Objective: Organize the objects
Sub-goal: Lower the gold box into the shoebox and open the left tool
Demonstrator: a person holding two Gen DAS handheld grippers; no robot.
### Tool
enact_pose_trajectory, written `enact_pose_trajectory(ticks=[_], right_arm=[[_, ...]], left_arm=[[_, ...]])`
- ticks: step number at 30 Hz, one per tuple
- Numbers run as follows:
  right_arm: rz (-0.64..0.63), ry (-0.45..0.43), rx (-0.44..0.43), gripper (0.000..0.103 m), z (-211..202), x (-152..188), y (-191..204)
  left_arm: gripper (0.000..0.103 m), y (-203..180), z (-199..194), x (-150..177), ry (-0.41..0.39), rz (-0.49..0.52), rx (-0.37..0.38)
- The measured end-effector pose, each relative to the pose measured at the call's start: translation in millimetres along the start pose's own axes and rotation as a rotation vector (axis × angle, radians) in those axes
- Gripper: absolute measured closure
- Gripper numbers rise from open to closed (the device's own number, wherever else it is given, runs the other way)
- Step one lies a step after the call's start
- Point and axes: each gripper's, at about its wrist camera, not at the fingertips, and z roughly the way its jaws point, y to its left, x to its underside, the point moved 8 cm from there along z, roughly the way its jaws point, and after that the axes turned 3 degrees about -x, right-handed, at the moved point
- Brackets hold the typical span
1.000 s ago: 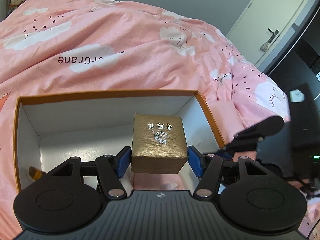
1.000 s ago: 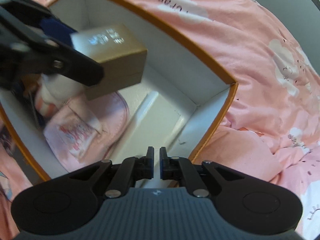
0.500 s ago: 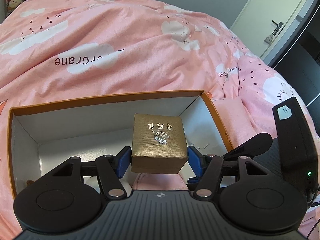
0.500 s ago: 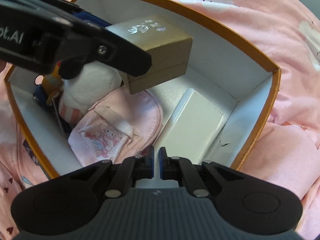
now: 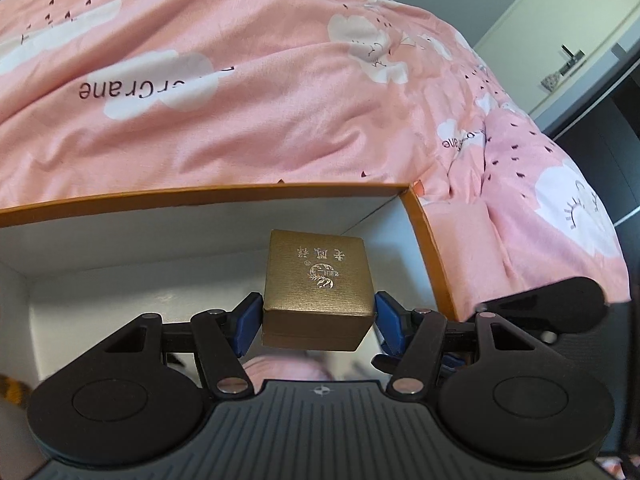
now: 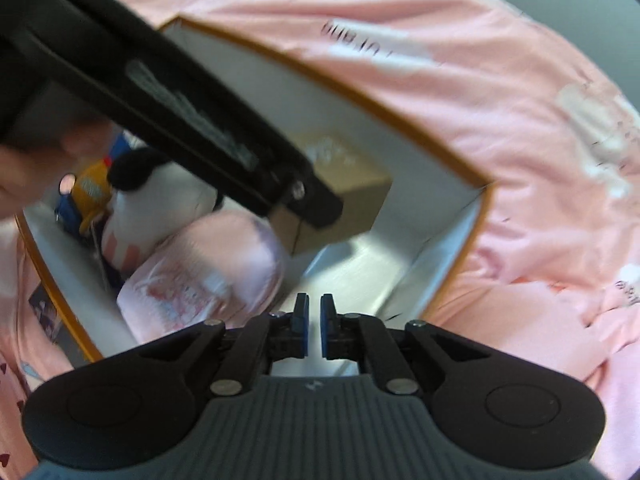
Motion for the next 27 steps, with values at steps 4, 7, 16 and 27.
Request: enact_pose_trajectory(ticks=[4, 7, 16, 27], right_arm=[[0.03, -0.049, 0.0, 0.097, -9.1, -6.4, -8.7], [0.044, -0.066, 0.01, 0.097, -5.8, -9.8, -9.0], [0.105, -0.1, 0.012, 0.098, -2.8, -8.2, -24.8], [0.159, -0.172, 0.079, 0.097, -8.1, -16.6, -38.1]], left_arm=[[0.033, -3.7, 13.0, -8.8, 0.012, -0.045, 0.005], [0.033, -6.2, 21.4, -12.6, 0.036, -0.083, 0.02], [0.032, -8.8, 33.5, -13.6, 0.073, -0.158, 0.086], [0.043, -6.1, 7.9, -24.5, 0.019, -0.159, 0.14]])
